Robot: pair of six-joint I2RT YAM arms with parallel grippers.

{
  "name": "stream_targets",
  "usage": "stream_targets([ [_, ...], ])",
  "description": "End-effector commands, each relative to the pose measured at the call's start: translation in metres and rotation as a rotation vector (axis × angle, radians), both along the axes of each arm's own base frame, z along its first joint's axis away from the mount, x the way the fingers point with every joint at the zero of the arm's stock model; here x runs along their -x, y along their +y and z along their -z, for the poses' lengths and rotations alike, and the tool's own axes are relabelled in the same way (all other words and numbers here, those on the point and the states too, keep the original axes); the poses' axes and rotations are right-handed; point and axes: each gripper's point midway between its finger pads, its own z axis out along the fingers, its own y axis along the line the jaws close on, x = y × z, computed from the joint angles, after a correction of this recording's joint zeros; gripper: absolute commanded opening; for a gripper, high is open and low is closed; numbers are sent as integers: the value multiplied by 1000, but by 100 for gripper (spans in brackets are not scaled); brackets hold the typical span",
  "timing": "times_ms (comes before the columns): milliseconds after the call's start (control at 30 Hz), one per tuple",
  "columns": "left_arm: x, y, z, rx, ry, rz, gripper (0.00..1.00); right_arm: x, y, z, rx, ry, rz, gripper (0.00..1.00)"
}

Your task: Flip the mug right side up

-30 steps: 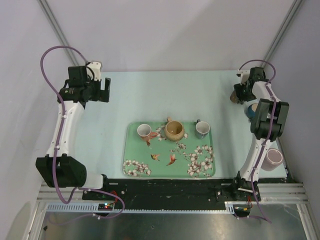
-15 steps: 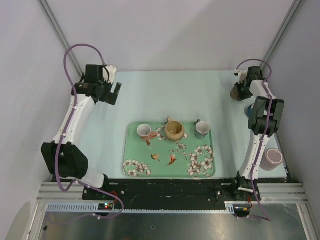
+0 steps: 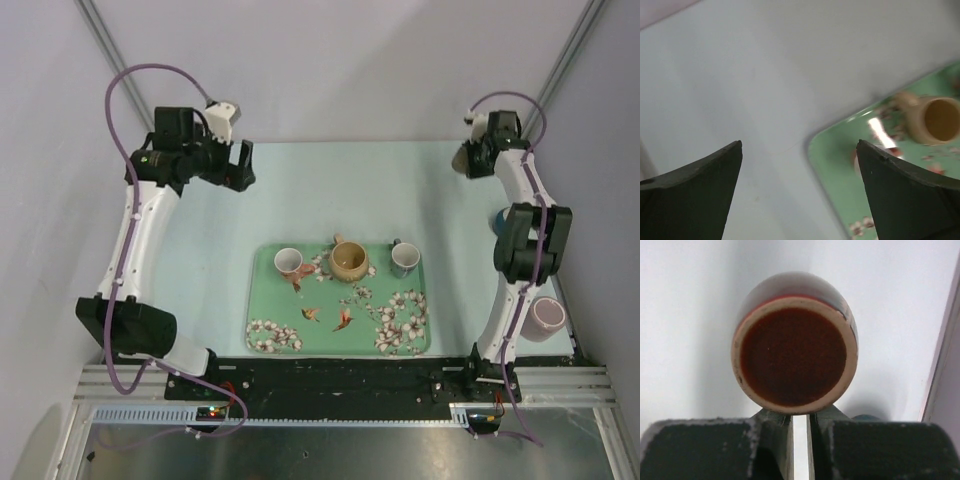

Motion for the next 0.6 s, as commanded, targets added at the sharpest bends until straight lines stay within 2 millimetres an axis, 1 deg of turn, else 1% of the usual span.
stream_targets([
  [0,45,-77,-81,394,-32,309,100,18,123,-235,-255,-520,-169,0],
  [33,56,-88,-95,454,-29,370,100,36,155,-260,-328,-563,-240,0],
  [67,65,-95,-110,506,-29,411,100,51,182,-283,-414,-603,-300,0],
  [100,75,-102,-128,549,-39,454,100,73,210,-303,-488,-637,-370,0],
  [133,84,-107,-141,580,-45,486,100,93,242,-315,-584,-660,-437,0],
  [200,103,-114,-171,617,-84,556,100,133,287,-344,-750,-720,-527,0],
  [267,123,-122,-201,650,-123,626,100,171,322,-369,-917,-746,-582,0],
  [300,132,-125,-215,666,-137,659,100,186,337,-377,-982,-743,-608,0],
  [333,139,-129,-224,690,-130,678,100,203,354,-385,-1052,-734,-647,0],
  [367,147,-131,-235,705,-138,700,100,217,366,-393,-1102,-734,-680,0],
  [400,152,-134,-242,719,-135,708,100,232,379,-400,-1157,-725,-715,0],
  [467,160,-136,-253,731,-148,720,100,258,397,-414,-1245,-723,-776,0],
  [567,168,-138,-265,739,-179,730,100,281,416,-426,-1312,-706,-826,0],
])
